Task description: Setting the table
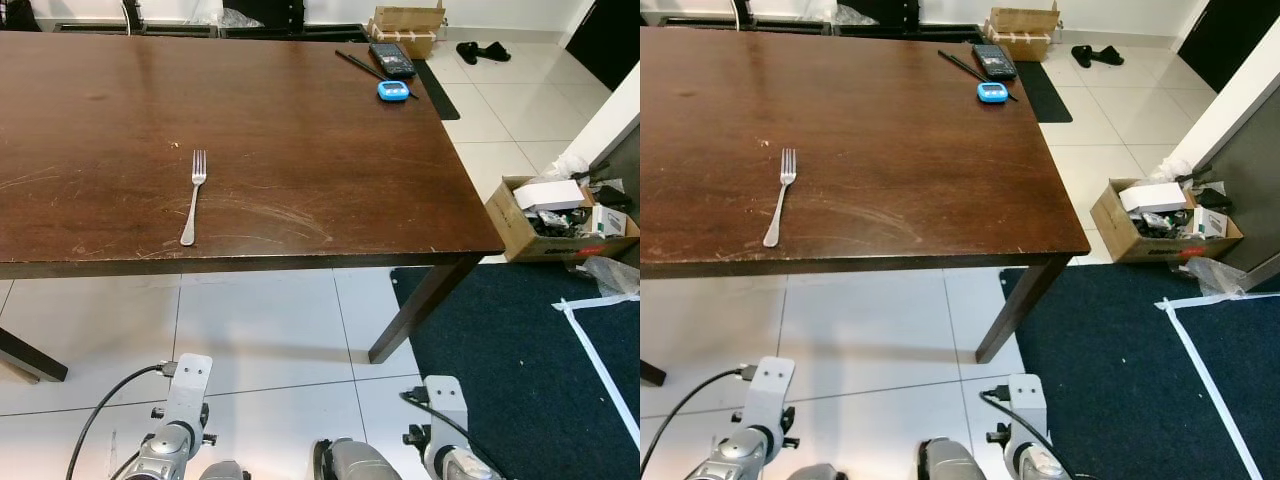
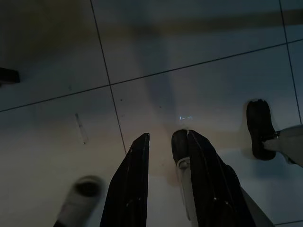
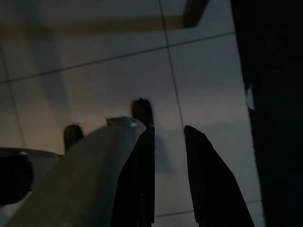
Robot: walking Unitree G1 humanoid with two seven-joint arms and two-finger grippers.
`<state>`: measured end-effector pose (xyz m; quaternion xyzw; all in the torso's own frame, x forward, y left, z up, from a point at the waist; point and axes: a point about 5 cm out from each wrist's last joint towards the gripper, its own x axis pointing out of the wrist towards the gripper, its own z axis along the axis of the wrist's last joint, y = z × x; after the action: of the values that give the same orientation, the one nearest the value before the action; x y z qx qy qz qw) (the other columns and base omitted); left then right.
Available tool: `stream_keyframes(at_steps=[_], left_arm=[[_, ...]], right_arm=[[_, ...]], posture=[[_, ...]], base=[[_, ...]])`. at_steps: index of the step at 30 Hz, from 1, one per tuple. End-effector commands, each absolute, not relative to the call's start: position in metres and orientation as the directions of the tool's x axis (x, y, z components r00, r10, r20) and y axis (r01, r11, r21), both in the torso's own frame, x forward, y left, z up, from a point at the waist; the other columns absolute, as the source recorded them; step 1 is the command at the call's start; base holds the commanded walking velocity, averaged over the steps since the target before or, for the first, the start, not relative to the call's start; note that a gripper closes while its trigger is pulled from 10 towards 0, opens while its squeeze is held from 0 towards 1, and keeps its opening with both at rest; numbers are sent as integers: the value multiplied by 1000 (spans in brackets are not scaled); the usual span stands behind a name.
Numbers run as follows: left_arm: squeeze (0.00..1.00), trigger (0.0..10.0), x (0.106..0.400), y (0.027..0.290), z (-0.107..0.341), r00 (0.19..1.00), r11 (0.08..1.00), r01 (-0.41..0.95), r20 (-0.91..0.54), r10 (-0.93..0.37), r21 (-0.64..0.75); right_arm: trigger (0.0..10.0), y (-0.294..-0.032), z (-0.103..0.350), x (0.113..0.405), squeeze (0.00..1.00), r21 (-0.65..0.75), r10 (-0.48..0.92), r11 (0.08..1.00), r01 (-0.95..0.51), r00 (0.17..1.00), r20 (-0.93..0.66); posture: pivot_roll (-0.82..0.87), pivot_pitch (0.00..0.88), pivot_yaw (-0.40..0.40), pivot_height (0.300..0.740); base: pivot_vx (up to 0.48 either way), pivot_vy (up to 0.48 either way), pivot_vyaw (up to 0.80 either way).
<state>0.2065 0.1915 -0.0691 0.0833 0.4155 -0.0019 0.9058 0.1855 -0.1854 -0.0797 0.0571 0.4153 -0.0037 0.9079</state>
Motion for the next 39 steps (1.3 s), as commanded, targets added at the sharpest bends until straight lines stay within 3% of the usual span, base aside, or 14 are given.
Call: stream_keyframes(at_steps=[1, 9, 11, 14, 22, 28, 34, 39], left_arm=[[0, 10000, 201, 191, -73, 633, 985, 87, -772, 63, 152], [0, 10000, 196, 194, -75, 624, 984, 86, -778, 72, 159], [0, 10000, 196, 195, -75, 623, 986, 68, -778, 79, 154], [0, 10000, 200, 199, -72, 629, 991, 21, -773, 87, 129], [0, 10000, 204, 205, -69, 632, 980, 88, -771, 84, 179], [0, 10000, 201, 216, -70, 584, 912, 246, -801, 131, 328], [0, 10000, 197, 228, -70, 544, 879, 248, -810, 221, 407], [0, 10000, 197, 236, -69, 535, 794, 351, -802, 266, 497]], right_arm=[[10000, -186, -81, 182, 0, 136, 48, 987, 82, 664, -746], [10000, -190, -81, 184, 0, -3, -19, 1000, 27, 641, -767], [10000, -187, -81, 184, 0, -2, 9, 1000, -17, 635, -772], [10000, -188, -77, 190, 0, 57, 17, 998, 39, 662, -749], [10000, -192, -75, 194, 0, 40, 8, 999, 32, 666, -746], [10000, -198, -77, 190, 0, -2, -13, 1000, 18, 644, -765], [10000, -198, -78, 188, 0, 7, -30, 998, 56, 636, -771], [10000, -193, -79, 188, 0, 8, -26, 999, 51, 630, -776]], posture=[[42, 84, -11, 740], [47, 90, -14, 740], [47, 83, -19, 740], [47, 86, -26, 740], [49, 89, -38, 740], [42, 98, -36, 740], [42, 97, -31, 740], [48, 96, -30, 740]], base=[[0, 0, 0], [0, 0, 0], [0, 0, 0], [0, 0, 0], [0, 0, 0], [0, 0, 0], [0, 0, 0], [0, 0, 0]])
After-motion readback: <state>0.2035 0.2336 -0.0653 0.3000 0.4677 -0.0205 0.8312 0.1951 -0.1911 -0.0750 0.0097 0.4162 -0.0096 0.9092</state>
